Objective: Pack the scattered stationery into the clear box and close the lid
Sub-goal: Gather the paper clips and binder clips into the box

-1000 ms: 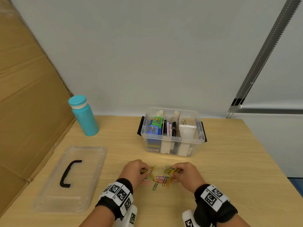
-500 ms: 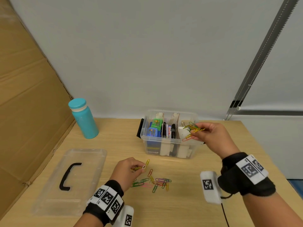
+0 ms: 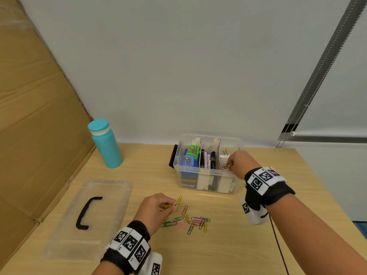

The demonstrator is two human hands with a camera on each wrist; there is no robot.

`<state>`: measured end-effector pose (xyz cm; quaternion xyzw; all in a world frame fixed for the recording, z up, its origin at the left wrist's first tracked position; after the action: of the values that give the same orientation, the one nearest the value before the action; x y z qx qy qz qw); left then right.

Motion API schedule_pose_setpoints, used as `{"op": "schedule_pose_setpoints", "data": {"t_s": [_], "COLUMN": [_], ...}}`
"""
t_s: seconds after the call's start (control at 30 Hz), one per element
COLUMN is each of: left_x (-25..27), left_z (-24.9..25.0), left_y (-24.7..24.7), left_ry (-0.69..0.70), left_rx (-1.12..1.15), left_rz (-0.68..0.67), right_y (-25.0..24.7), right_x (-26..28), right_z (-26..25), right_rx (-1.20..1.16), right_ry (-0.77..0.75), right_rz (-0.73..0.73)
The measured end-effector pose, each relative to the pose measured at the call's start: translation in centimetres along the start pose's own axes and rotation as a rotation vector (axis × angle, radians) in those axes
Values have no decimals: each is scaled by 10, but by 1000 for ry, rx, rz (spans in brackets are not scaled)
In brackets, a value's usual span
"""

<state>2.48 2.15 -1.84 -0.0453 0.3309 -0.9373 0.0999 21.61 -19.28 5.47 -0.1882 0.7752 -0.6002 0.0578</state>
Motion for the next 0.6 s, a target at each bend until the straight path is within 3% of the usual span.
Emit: {"op": "schedule_pose_setpoints", "data": {"t_s": [0.13, 0.2, 0.3, 0.37, 0.6], "left_x": [3, 5, 6, 3, -49], "left_z": [-1, -1, 8, 24, 127], "left_y": [1, 1, 1, 0, 2], "left_ry": [-5, 0, 36, 73, 243], "left_rx": [10, 15, 20, 35, -4], "left_rz": [-2, 1, 9, -2, -58], "right_y": [-8, -9, -1, 13, 70], "right_x": [3, 11, 35, 53, 68], "right_z": [1, 7, 19, 27, 48], "right_rx": [-70, -171, -206, -141, -118], "right_ry": [-3, -2, -63, -94, -102], "right_rz": [-138, -33, 337, 496, 496]}}
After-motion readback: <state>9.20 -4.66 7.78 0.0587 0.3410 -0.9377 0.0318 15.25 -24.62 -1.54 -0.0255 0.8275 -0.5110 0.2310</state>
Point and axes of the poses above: each hand's wrist, its own x-axis away from the middle knuckle, its own y-axis out of the palm, z = x × y, the point moved 2 cm from there along -x, towards the middle knuckle, and after that the axes turned 1 degree about y, right-handed, at the moved point
